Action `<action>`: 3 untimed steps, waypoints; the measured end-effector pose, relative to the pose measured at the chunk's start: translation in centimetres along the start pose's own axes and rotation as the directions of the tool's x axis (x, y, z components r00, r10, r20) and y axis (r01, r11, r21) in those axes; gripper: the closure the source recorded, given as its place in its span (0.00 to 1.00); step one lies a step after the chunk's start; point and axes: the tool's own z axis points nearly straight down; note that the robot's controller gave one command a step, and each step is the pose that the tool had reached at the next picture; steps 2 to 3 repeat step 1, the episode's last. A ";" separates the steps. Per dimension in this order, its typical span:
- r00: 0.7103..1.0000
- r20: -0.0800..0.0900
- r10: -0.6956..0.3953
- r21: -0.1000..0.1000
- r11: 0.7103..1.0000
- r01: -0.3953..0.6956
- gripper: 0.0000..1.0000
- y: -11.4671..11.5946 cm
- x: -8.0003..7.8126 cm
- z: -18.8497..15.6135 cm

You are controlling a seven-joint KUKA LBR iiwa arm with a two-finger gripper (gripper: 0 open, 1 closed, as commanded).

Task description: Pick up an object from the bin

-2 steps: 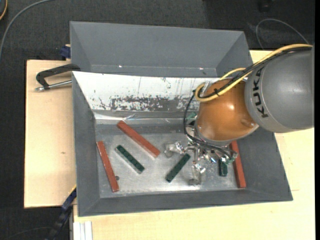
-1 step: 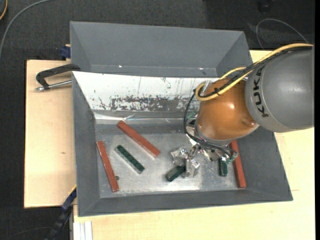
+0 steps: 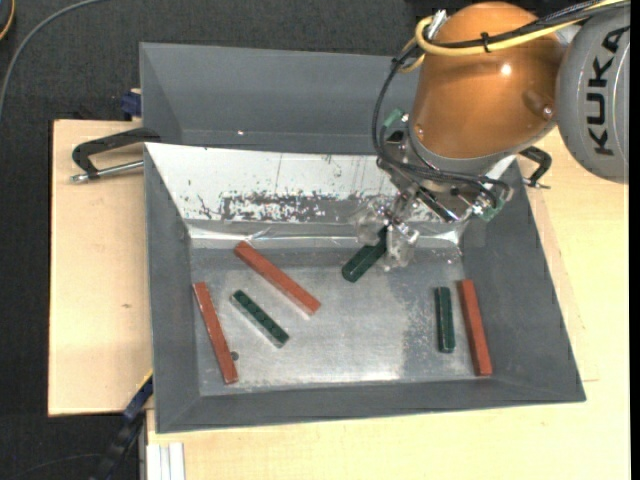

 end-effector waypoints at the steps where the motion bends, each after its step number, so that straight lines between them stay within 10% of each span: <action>1: 0.954 -0.010 -0.300 -0.014 0.954 0.300 1.00 2.8 1.5 1.6; 3: 0.954 -0.010 -0.300 -0.014 0.954 0.300 1.00 2.8 1.5 1.6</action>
Offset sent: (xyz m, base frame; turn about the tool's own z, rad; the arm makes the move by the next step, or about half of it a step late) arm -0.0303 0.0086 -0.0171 -0.3056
